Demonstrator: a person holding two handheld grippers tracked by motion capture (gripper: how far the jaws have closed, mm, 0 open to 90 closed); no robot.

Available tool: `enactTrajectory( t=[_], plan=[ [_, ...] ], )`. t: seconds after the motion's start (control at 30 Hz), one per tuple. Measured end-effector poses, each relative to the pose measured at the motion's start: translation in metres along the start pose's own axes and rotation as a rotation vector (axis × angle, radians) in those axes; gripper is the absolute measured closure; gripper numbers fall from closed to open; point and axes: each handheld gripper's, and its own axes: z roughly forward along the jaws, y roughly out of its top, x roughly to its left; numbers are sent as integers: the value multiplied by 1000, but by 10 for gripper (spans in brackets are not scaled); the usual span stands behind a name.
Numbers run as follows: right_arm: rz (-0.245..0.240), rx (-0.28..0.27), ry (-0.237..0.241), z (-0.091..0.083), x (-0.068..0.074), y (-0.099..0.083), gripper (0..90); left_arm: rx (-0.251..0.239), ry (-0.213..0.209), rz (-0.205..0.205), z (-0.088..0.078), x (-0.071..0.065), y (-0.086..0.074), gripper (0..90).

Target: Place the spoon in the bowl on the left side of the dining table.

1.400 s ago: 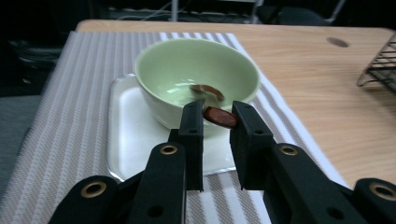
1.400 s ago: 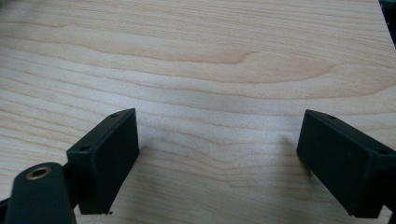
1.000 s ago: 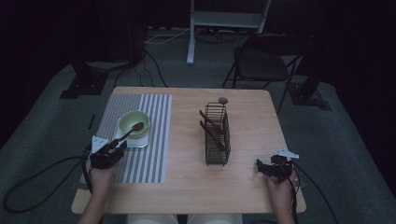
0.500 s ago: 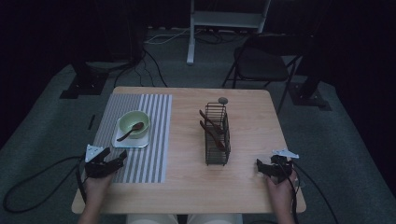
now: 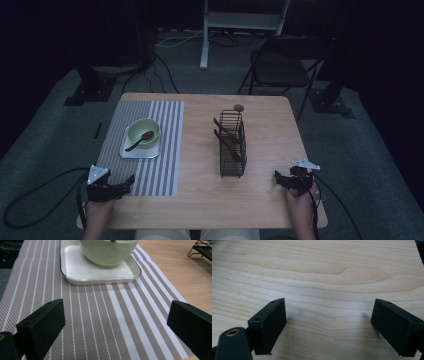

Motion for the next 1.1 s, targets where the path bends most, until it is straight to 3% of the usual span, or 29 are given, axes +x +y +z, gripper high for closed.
enactTrajectory(
  t=[0.07, 0.2, 0.6, 0.77, 0.97, 1.03, 1.1],
  plan=[
    [0, 0, 0, 0, 0, 0, 121, -8, -5, -6, -3, 1, -4, 18],
    [0, 0, 0, 0, 0, 0, 121, -25, 37, -3, -11, 3, -11, 18],
    [0, 0, 0, 0, 0, 0, 121, -28, 78, 60, -31, 12, -33, 18],
    [0, 0, 0, 0, 0, 0, 121, -33, 106, 58, -42, 18, -40, 19],
    [0, 0, 0, 0, 0, 0, 121, -26, 119, 61, -50, 23, -48, 19],
    [0, 0, 0, 0, 0, 0, 121, -1, 120, 93, -51, 27, -53, 19],
    [0, 0, 0, 0, 0, 0, 121, 9, 124, 92, -52, 29, -56, 19]
  ],
)
